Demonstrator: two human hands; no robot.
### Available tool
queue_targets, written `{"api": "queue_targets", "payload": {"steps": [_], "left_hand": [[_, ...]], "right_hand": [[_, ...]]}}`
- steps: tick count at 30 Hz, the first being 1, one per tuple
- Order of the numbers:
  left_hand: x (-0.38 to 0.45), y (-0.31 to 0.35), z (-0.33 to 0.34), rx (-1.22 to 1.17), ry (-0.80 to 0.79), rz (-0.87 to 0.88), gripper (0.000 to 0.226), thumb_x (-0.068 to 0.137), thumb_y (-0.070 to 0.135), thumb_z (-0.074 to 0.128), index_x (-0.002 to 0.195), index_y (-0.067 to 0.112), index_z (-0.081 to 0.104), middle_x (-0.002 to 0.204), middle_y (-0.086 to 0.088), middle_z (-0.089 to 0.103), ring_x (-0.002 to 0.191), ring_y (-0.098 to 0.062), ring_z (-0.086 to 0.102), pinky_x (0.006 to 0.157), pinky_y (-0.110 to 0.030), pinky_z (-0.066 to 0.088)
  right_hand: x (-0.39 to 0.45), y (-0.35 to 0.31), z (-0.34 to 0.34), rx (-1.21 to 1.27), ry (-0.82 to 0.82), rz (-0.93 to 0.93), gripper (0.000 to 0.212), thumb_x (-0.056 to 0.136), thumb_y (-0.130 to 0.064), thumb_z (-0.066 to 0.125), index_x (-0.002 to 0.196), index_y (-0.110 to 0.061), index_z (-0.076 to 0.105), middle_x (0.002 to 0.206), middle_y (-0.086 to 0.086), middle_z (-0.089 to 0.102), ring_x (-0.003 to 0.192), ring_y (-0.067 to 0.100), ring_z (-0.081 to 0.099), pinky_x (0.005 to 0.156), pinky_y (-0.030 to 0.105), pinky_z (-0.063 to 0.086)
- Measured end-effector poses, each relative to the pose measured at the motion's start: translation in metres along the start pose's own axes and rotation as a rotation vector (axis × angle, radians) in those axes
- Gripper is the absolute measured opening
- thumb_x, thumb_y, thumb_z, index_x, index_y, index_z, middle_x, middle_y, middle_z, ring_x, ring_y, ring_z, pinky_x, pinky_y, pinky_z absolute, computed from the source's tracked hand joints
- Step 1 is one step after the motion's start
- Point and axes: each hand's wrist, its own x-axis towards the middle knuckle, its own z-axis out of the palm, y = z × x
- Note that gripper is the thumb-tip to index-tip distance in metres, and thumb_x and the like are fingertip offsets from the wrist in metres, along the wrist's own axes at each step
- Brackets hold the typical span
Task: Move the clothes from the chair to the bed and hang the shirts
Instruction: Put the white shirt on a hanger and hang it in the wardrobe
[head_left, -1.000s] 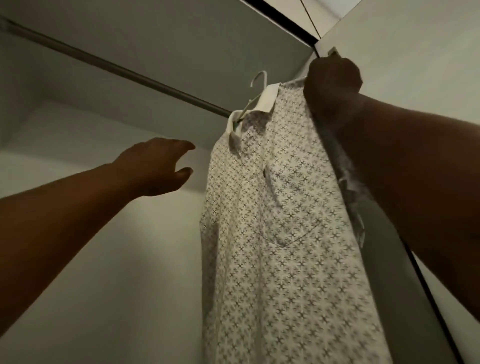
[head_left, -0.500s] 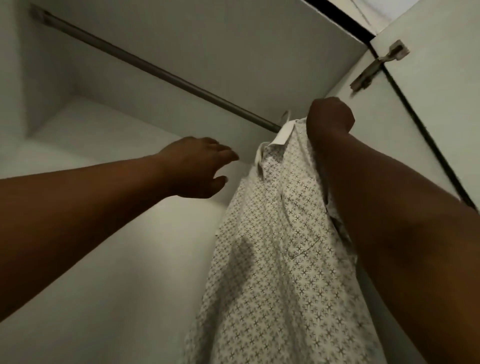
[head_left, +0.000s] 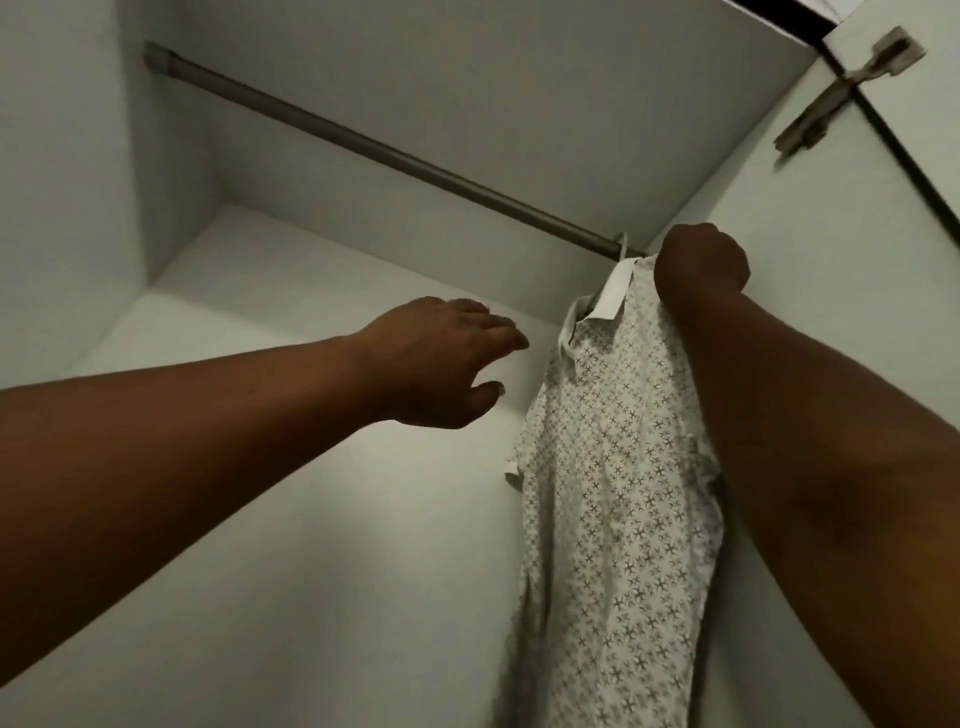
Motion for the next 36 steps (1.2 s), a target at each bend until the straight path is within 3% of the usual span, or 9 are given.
{"api": "queue_targets", "payload": {"steps": [6,10,15,18,22,28,31,34,36], "left_hand": [[-0.018,-0.006,-0.015,-0.019,-0.006,-0.066,0.056,0.097,0.044,0.047,0.149,0.027,0.034,0.155,0.005,0.035,0.143,-0.020,0.034,0.112,-0.038,0.035],[-0.034,0.001,-0.021,-0.004,-0.061,-0.122,0.059,0.097,0.046,0.047,0.150,0.027,0.032,0.157,0.003,0.034,0.143,-0.021,0.033,0.113,-0.041,0.034],[-0.061,0.027,-0.021,-0.170,0.005,-0.189,0.060,0.096,0.048,0.050,0.149,0.026,0.034,0.156,0.001,0.035,0.143,-0.022,0.033,0.113,-0.042,0.032],[-0.091,0.049,-0.012,-0.396,0.021,-0.244,0.066,0.091,0.057,0.044,0.148,0.025,0.037,0.155,-0.001,0.037,0.142,-0.023,0.034,0.111,-0.041,0.032],[-0.134,0.071,0.002,-0.480,-0.158,-0.275,0.067,0.095,0.060,0.040,0.152,0.027,0.028,0.161,0.000,0.022,0.148,-0.022,0.021,0.116,-0.041,0.024],[-0.213,0.139,0.032,-0.653,-0.367,-0.270,0.098,0.077,0.078,0.014,0.153,0.018,0.028,0.159,-0.010,0.026,0.146,-0.033,0.024,0.116,-0.045,0.024],[-0.268,0.193,0.046,-0.720,-0.567,-0.222,0.109,0.067,0.078,0.003,0.154,0.016,0.025,0.160,-0.013,0.021,0.147,-0.037,0.020,0.116,-0.050,0.019],[-0.333,0.243,0.043,-0.714,-0.816,-0.239,0.137,0.046,0.093,-0.023,0.156,0.019,0.011,0.164,-0.008,0.006,0.150,-0.032,0.005,0.119,-0.050,0.006],[-0.377,0.275,0.025,-0.687,-0.974,-0.254,0.152,0.028,0.088,-0.039,0.157,0.020,0.004,0.164,-0.007,-0.001,0.151,-0.029,-0.003,0.119,-0.050,-0.001]], "right_hand": [[-0.011,0.024,-0.011,0.081,-0.114,0.110,0.037,0.094,-0.010,0.050,0.131,-0.005,0.051,0.134,0.022,0.045,0.124,0.042,0.046,0.098,0.049,0.043],[-0.037,0.038,-0.041,0.034,0.066,0.001,0.049,0.095,-0.032,0.049,0.137,-0.008,0.039,0.140,0.023,0.035,0.127,0.044,0.036,0.100,0.052,0.034],[-0.102,0.046,-0.082,-0.035,0.157,-0.131,0.045,0.090,-0.030,0.050,0.129,-0.006,0.049,0.129,0.024,0.049,0.120,0.042,0.044,0.098,0.049,0.033],[-0.148,0.042,-0.082,-0.056,0.019,-0.160,0.046,0.088,-0.035,0.050,0.127,-0.009,0.051,0.130,0.020,0.050,0.120,0.040,0.044,0.099,0.048,0.033],[-0.216,0.030,-0.080,-0.054,-0.094,-0.148,0.045,0.083,-0.032,0.049,0.119,-0.007,0.058,0.120,0.020,0.058,0.115,0.042,0.049,0.100,0.049,0.034],[-0.380,0.001,-0.086,0.058,-0.529,-0.129,0.052,0.089,-0.046,0.048,0.129,-0.013,0.056,0.123,0.015,0.062,0.118,0.036,0.054,0.099,0.046,0.038],[-0.482,-0.004,-0.099,0.012,-0.848,-0.146,0.051,0.095,-0.046,0.045,0.132,-0.012,0.053,0.127,0.016,0.060,0.122,0.037,0.051,0.103,0.049,0.035],[-0.573,0.009,-0.126,0.016,-0.993,-0.057,0.050,0.088,-0.046,0.041,0.106,-0.008,0.068,0.099,0.018,0.070,0.098,0.041,0.065,0.087,0.052,0.049],[-0.621,0.021,-0.151,0.004,-1.119,0.006,0.052,0.089,-0.049,0.045,0.115,-0.009,0.066,0.110,0.019,0.068,0.111,0.043,0.061,0.096,0.054,0.045]]}}
